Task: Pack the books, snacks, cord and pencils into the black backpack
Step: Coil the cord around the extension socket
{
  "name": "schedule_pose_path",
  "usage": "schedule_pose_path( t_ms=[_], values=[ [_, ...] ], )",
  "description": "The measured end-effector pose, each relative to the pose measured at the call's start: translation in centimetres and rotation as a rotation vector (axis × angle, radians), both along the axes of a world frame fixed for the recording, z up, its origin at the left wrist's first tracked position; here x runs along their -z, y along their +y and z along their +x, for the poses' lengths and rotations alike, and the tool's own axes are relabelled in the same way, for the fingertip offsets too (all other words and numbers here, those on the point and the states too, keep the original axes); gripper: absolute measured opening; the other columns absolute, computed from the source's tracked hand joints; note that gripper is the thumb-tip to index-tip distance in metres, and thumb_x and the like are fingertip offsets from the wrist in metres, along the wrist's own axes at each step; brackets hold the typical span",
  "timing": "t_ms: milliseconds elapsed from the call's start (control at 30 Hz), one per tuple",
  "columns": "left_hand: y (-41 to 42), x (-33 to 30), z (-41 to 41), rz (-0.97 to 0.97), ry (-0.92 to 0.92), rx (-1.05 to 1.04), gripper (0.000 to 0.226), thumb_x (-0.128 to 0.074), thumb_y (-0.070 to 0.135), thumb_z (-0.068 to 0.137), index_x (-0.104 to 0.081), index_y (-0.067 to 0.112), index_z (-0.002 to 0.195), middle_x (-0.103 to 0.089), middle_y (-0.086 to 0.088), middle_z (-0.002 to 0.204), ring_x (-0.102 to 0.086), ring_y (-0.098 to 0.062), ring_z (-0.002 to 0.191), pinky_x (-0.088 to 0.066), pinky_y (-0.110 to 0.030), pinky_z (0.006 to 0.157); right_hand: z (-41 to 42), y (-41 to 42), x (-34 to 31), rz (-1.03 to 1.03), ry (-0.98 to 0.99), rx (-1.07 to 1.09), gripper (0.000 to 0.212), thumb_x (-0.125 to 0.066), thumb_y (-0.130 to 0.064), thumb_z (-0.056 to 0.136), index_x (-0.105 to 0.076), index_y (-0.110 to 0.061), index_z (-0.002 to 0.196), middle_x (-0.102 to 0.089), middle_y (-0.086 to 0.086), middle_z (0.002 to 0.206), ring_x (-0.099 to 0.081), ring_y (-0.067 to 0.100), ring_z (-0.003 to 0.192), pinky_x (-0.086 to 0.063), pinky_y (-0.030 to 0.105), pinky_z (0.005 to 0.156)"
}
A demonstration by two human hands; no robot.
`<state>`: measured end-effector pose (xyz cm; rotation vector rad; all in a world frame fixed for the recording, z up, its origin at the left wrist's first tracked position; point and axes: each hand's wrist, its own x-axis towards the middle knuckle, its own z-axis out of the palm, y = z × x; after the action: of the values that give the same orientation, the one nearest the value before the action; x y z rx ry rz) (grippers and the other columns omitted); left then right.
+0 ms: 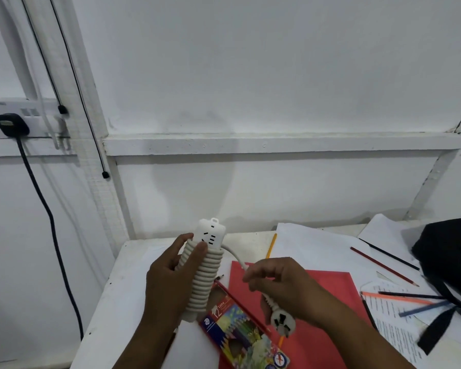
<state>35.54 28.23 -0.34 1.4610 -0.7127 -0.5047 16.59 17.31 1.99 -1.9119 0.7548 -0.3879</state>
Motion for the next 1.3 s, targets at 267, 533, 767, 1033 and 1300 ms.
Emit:
schedule_pose_path(
  t_ms=[267, 533, 767, 1033, 1300],
  values=[
    [0.8, -0.4, -1.6, 0.102, -0.254, 0.061, 0.022, -0.069, 0.05, 0.088, -0.07, 0.038, 0.107, -0.076, 0.01, 0.084, -0.072, -0.008, 0.073, -0.061, -0.036, 0.07, -1.4, 1.8, -3.3, -0.004, -0.129, -0.152, 0.03, -0.057, 0.004, 0.092, -0.072, -0.017, 0.106, -0.072, 0.016, 0.09, -0.071, 0.019, 0.08, -0.058, 0.03, 0.079],
    [1.7, -0.3, -3.6, 0.158, -0.366, 0.19, 0.046, -0.069, 0.079, 0.066, -0.068, 0.05, 0.102, -0.071, 0.031, 0.089, -0.07, 0.004, 0.081, -0.058, -0.02, 0.068, -1.3, 1.2, -3.0, -0.511, -0.249, 0.065, 0.003, -0.08, -0.03, 0.082, -0.078, -0.033, 0.084, -0.053, -0.012, 0.08, -0.055, 0.01, 0.078, -0.039, 0.013, 0.067],
    [1.0, -0.5, -6.1, 0.151, -0.396, 0.273, 0.059, -0.066, 0.078, 0.061, -0.051, 0.062, 0.116, -0.071, 0.032, 0.092, -0.071, 0.001, 0.083, -0.06, -0.02, 0.067, -1.7, 0.3, -1.5, -0.206, -0.346, 0.223, 0.012, -0.088, -0.024, 0.072, -0.077, -0.028, 0.076, -0.064, -0.013, 0.103, -0.062, 0.01, 0.099, -0.049, 0.027, 0.075],
    [-3.8, -0.1, -11.0, 0.244, -0.306, 0.327, 0.13, -0.079, 0.067, 0.06, 0.002, 0.041, 0.157, -0.075, 0.008, 0.073, -0.07, -0.007, 0.063, -0.05, -0.019, 0.054, -6.5, -3.9, 0.5, -0.09, -0.413, 0.098, 0.014, -0.069, -0.007, 0.084, -0.076, -0.016, 0.093, -0.065, -0.012, 0.127, -0.056, 0.004, 0.123, -0.046, 0.023, 0.1],
    [-8.5, -0.1, -15.8, 0.18, -0.122, 0.424, 0.099, -0.086, 0.057, 0.065, -0.031, 0.051, 0.147, -0.065, -0.005, 0.063, -0.058, -0.005, 0.057, -0.045, -0.018, 0.055, -11.8, -9.9, -0.6, 0.06, -0.397, -0.118, 0.034, -0.047, -0.017, 0.083, -0.067, 0.007, 0.095, -0.069, 0.007, 0.122, -0.053, 0.009, 0.128, -0.039, 0.022, 0.106]
  ],
)
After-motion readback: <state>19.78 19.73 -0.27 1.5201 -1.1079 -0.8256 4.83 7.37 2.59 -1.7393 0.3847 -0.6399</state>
